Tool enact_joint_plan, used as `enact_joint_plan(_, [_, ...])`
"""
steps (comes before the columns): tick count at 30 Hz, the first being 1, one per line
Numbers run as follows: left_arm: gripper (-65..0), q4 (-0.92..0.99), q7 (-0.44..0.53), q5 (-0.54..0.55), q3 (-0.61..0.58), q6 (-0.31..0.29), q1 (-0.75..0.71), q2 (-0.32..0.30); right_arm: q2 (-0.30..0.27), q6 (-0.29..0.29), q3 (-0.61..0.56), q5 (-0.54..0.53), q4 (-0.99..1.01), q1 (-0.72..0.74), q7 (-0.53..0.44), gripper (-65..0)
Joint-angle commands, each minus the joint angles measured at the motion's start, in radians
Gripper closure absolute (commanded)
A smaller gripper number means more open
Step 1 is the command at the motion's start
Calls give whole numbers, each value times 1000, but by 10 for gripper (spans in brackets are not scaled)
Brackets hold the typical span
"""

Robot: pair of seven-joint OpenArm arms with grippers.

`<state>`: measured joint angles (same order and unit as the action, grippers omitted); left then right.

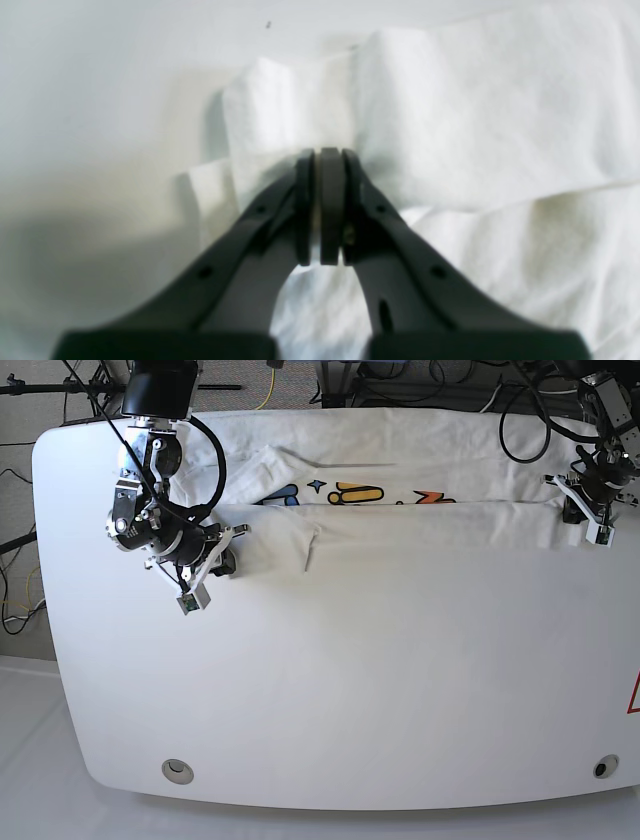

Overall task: Fold the T-shirt properly
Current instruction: 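Drag the folded fabric with both grippers toward the shirt's collar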

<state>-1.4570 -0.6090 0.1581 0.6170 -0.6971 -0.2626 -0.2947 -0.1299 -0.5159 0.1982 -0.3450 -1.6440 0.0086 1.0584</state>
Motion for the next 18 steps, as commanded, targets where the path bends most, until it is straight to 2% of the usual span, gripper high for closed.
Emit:
enact_joint_plan(1, [-3,-10,4,3,6,-1,7,-22,-6,10,-7,-14,-14,7,-14,0])
enact_joint_plan(9, [-5,5,-4,-4,1,-1,0,-23,-2,65,-90,-11,79,2,-29,-1])
enact_joint_plan(15, [-4,7,-5,-5,2,-1,5,-24,-2,64,-96,-10,142,16,-38,-6])
enact_joint_plan(18, [-4,12,2,-9,0,-1,13,-15,12,46,-92,-6,171,23,-54,-5])
